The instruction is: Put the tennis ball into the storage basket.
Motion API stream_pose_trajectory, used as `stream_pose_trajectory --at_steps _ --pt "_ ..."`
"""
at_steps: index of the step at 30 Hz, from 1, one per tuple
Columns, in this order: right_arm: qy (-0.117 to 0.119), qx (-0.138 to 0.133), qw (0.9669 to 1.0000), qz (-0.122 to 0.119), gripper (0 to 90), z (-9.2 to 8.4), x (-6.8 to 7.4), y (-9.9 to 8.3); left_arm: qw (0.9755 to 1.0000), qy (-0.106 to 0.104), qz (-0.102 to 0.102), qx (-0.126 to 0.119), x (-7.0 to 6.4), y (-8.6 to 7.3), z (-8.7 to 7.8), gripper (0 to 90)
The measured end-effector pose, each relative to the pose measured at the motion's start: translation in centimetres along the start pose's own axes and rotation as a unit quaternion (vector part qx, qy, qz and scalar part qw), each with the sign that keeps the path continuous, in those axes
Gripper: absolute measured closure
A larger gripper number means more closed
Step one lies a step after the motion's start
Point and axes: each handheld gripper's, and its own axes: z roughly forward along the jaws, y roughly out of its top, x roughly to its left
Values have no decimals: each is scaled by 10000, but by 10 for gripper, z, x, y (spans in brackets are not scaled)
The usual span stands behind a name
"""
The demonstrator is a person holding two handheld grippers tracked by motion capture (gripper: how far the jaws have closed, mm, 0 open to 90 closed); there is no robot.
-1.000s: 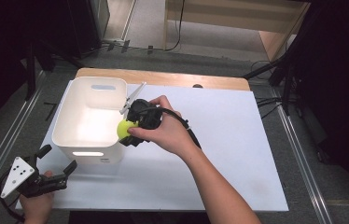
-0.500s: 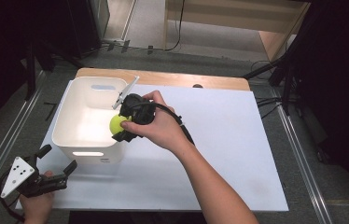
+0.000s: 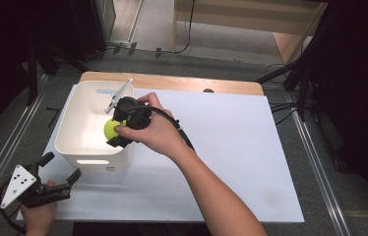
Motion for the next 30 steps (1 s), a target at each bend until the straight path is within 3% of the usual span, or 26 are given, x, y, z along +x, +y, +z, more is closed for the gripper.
stream_pose_trajectory --at_steps 14,19,30 --pt "-78 93 9999 -40 241 24 -5 5 10000 -1 0 -7 0 0 0 0" --pt "-108 277 9995 54 241 33 -7 4 10000 1 5 -6 0 0 0 0" --pt "-172 696 9974 -117 239 52 -6 3 10000 -15 30 3 0 0 0 0"
